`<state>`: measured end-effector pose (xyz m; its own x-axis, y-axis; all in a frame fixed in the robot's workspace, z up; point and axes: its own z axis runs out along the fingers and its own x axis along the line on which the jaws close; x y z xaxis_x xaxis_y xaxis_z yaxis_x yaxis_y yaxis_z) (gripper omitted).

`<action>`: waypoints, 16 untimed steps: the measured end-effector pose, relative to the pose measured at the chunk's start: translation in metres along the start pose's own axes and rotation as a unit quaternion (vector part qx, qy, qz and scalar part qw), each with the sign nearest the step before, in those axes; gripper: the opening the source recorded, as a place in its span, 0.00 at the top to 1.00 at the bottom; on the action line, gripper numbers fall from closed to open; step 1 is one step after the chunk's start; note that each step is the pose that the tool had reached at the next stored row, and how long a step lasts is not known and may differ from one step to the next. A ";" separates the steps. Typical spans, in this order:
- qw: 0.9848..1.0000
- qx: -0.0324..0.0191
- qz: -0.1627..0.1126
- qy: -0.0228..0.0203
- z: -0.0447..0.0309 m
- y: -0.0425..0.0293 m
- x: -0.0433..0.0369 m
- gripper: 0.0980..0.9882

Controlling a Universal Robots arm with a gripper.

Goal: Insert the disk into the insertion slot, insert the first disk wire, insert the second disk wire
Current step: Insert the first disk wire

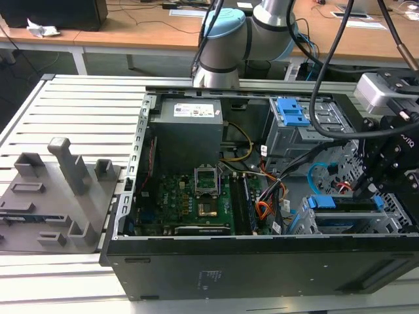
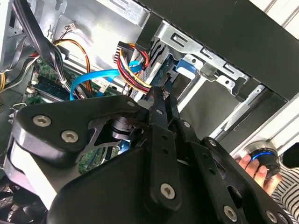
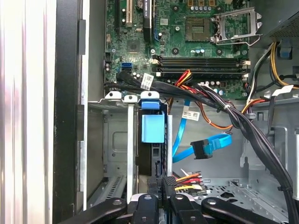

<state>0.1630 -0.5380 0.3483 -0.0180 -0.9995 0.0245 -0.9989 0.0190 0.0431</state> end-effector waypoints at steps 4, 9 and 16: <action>1.000 0.000 0.000 0.000 0.0014 -0.0001 0.0000 0.93; 1.000 0.000 0.000 -0.002 0.0043 -0.0002 0.0002 0.93; 1.000 0.000 0.000 -0.004 0.0069 -0.0041 0.0005 0.93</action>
<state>0.1667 -0.5388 0.3412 -0.0179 -0.9997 0.0169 -0.9989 0.0186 0.0435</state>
